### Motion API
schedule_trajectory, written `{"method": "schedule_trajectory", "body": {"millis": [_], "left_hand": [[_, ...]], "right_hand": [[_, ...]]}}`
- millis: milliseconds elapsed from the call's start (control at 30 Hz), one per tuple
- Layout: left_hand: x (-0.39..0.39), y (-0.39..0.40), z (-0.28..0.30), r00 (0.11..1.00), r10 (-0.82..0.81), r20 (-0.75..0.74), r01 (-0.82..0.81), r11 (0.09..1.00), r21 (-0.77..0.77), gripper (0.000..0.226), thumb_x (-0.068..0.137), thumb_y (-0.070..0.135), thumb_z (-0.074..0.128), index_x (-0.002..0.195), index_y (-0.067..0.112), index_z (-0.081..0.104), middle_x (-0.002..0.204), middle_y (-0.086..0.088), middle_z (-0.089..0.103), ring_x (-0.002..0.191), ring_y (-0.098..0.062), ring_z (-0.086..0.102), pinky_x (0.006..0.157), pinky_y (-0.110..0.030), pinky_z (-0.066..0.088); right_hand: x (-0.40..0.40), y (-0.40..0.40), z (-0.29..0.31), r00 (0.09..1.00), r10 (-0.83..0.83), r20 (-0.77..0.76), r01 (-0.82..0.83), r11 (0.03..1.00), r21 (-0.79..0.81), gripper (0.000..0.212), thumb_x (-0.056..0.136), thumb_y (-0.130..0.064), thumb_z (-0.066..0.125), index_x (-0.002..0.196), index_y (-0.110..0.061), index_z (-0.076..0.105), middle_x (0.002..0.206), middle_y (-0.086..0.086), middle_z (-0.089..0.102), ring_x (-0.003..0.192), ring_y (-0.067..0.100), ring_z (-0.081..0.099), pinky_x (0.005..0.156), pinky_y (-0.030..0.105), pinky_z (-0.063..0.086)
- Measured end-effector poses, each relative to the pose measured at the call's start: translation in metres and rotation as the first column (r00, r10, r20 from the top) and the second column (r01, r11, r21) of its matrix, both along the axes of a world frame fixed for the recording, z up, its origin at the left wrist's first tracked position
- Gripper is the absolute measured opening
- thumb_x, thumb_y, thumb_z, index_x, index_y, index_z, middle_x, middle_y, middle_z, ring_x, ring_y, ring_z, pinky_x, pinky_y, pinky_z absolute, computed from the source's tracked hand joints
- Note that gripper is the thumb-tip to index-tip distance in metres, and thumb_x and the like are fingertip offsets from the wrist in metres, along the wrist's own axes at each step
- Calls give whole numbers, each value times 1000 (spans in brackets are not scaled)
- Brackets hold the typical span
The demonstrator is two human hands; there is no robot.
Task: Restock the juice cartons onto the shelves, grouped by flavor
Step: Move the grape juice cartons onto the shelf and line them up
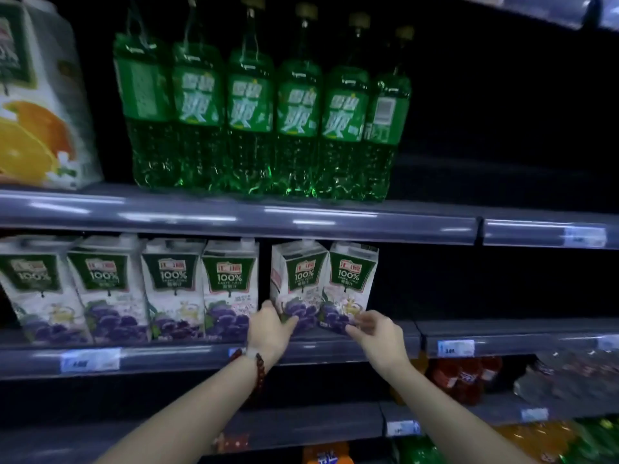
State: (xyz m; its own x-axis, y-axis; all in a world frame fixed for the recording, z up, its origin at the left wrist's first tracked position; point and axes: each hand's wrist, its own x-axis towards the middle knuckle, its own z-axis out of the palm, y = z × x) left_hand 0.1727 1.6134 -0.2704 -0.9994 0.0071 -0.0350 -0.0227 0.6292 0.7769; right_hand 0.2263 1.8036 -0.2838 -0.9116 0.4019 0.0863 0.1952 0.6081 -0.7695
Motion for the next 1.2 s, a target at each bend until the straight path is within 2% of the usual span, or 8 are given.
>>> {"method": "schedule_trajectory", "body": {"millis": [167, 267, 333, 500, 600, 700, 900, 1200], "left_hand": [[-14, 15, -4, 997, 73, 13, -71, 994, -82, 45, 89, 24, 66, 118, -3, 47, 106, -20, 66, 93, -31, 66, 75, -37, 57], [-24, 17, -4, 996, 81, 24, -78, 992, -94, 50, 89, 23, 67, 124, -4, 44, 108, -21, 66, 96, -32, 66, 79, -38, 57], [-27, 17, -8, 996, 88, 30, -85, 993, -76, 50, 89, 22, 66, 125, -4, 44, 108, -21, 66, 95, -31, 66, 80, -36, 56], [-32, 14, -24, 995, 101, -4, -101, 994, -34, 40, 93, 22, 59, 124, 0, 47, 90, -8, 62, 74, -15, 54, 63, -20, 42], [-34, 7, -27, 997, 70, -14, -71, 997, -9, 41, 95, 21, 57, 130, 3, 46, 96, -10, 64, 83, -22, 60, 74, -26, 47], [-35, 0, -29, 999, 41, -10, -42, 999, -18, 44, 96, 21, 55, 135, 5, 44, 110, -14, 66, 96, -26, 62, 85, -31, 48], [-33, -13, -32, 997, -79, 14, 79, 996, 46, 44, 97, 16, 53, 138, 7, 42, 121, -15, 63, 107, -24, 62, 94, -39, 52], [-38, -9, -30, 999, -41, 28, 42, 998, -40, 32, 96, 19, 55, 123, 3, 52, 118, -14, 64, 105, -25, 62, 93, -35, 51]], "right_hand": [[-26, 26, -15, 998, -16, 65, 10, 996, 84, 36, 82, -29, 75, 110, -9, 64, 108, 9, 68, 92, 18, 63, 77, 27, 51], [-44, 41, -12, 996, -11, 88, 4, 997, 73, 68, 77, -34, 80, 131, -4, 50, 120, 13, 64, 107, 25, 62, 82, 31, 50], [-54, 46, -10, 996, 36, 82, -38, 999, 25, 76, 72, -34, 84, 132, -4, 48, 120, 12, 66, 102, 21, 63, 77, 26, 49], [-65, 51, -15, 998, 63, -1, -63, 998, 1, 48, 77, -31, 79, 115, -7, 61, 98, 2, 71, 88, 17, 64, 75, 26, 51], [-69, 61, -16, 990, 141, -11, -142, 989, -38, 37, 80, -30, 77, 111, -14, 66, 90, -6, 67, 86, 12, 64, 74, 20, 46], [-75, 71, -18, 973, 232, 5, -231, 969, -87, 32, 82, -26, 76, 111, -17, 69, 96, -8, 70, 91, 10, 65, 80, 20, 46], [-75, 80, -21, 937, 348, 10, -331, 899, -287, 31, 84, -9, 72, 113, -15, 65, 116, 5, 70, 107, 16, 65, 100, 38, 48], [-58, 59, -22, 967, 251, 40, -244, 962, -124, 32, 92, -22, 63, 123, -14, 60, 112, -1, 66, 107, 18, 60, 97, 38, 48]]}}
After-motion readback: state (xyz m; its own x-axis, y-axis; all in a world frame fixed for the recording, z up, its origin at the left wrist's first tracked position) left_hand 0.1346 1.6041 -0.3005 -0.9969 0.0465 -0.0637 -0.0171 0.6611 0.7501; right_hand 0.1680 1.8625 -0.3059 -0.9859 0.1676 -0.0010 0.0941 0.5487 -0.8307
